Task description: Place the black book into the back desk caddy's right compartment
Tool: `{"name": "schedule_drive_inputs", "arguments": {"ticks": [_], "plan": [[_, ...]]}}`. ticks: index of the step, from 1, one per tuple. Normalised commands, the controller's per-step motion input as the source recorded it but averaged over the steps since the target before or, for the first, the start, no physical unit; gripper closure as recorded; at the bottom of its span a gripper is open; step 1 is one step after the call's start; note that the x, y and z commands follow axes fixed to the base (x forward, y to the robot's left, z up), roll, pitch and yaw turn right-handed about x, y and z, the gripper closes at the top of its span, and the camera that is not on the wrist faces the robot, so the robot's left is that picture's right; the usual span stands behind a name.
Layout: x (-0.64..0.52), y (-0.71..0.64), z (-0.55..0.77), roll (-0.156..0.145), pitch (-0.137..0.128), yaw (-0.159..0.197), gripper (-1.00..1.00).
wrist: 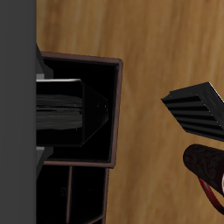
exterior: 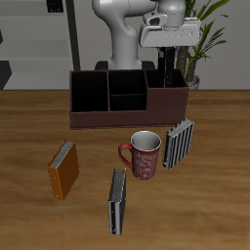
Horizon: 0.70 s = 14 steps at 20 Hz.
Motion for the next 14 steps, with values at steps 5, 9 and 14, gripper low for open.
{"name": "schedule_drive_inputs", "arguments": {"ticks": [5,9,14], "plan": [[0.06,-0.04,-0.18,0.007,0.020,-0.004,1.00],[0.08,-0.05,-0.24,-0.007,0.018,0.000,1.00],[0.04,-0.02,-0.18,0.007,0.008,-0.003,1.00]]}}
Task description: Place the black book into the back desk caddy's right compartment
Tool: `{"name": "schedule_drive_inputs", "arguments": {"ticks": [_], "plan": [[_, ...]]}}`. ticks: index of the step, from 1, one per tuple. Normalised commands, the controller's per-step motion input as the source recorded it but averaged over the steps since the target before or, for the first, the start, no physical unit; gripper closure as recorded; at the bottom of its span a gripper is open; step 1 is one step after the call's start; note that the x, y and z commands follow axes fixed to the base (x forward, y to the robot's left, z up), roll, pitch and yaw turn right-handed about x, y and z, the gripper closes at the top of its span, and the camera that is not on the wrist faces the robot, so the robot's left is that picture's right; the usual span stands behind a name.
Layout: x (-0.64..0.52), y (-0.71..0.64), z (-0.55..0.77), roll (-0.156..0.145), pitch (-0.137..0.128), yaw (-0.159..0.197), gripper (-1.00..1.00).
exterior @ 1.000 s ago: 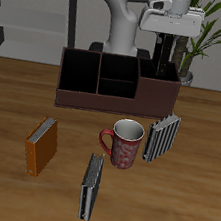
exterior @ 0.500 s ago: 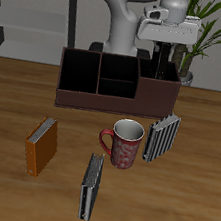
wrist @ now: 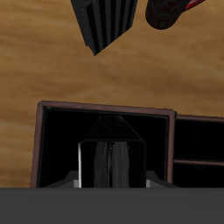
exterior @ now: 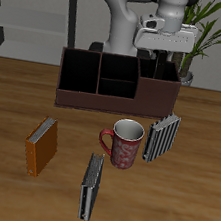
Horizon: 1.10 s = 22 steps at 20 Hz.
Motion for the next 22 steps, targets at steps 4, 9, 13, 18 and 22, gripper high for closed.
{"name": "schedule_drive_inputs", "arguments": {"ticks": [4,9,13,18,22], "plan": [[0.08,-0.03,-0.21,-0.002,0.033,-0.001,1.00],[0.09,-0.03,-0.30,-0.005,0.044,0.007,1.00],[0.09,-0.03,-0.26,-0.013,0.043,0.012,1.00],[0.08,-0.02,-0.28,0.028,0.079,0.007,1.00],[0.01,-0.06,-0.02,-0.009,0.024,-0.021,-1.00]]}}
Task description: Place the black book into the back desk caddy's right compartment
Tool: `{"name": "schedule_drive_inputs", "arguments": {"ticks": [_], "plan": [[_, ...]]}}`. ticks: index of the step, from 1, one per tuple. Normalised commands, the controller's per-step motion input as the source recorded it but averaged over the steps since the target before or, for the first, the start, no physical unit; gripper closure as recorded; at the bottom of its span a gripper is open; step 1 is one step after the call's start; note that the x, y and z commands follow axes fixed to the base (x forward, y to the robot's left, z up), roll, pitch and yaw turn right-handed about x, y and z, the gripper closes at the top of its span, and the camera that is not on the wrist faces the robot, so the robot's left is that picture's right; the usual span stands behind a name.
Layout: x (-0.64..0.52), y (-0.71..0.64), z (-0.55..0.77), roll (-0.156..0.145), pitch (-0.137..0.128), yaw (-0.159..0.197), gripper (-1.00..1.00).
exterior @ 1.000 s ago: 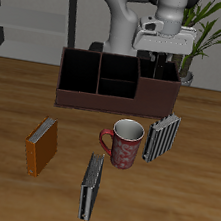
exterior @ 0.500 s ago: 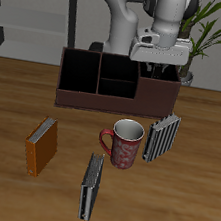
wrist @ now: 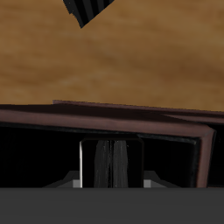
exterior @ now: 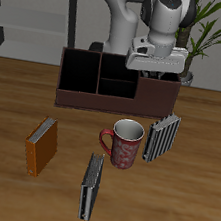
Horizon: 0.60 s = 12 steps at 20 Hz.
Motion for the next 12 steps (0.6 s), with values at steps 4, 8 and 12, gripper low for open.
{"name": "schedule_drive_inputs", "arguments": {"ticks": [4,8,12], "plan": [[-0.01,-0.03,0.07,0.007,0.009,-0.014,-1.00],[-0.01,0.00,0.08,0.015,0.000,0.006,-1.00],[0.00,-0.04,0.09,0.005,-0.013,-0.017,-1.00]]}}
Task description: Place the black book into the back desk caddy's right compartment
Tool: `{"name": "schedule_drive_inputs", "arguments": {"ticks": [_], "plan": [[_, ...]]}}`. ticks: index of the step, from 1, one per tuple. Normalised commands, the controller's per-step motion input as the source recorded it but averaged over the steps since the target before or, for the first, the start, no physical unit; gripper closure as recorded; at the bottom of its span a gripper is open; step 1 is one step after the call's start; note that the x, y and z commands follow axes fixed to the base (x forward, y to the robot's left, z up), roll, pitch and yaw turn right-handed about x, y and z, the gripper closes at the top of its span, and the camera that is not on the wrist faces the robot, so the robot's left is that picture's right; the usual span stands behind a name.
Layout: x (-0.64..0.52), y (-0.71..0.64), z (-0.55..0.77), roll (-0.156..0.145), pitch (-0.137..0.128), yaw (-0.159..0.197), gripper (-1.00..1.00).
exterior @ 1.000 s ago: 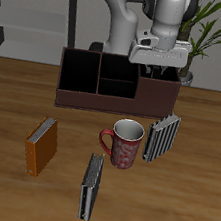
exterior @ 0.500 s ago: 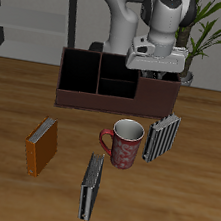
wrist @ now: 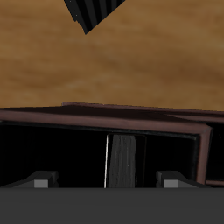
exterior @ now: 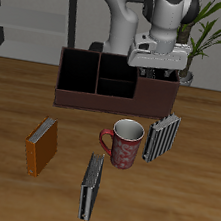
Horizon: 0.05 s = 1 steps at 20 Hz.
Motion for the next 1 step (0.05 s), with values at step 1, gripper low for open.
{"name": "schedule_drive_inputs", "arguments": {"ticks": [1], "plan": [[0.00,-0.02,0.09,0.008,-0.011,-0.022,-1.00]]}}
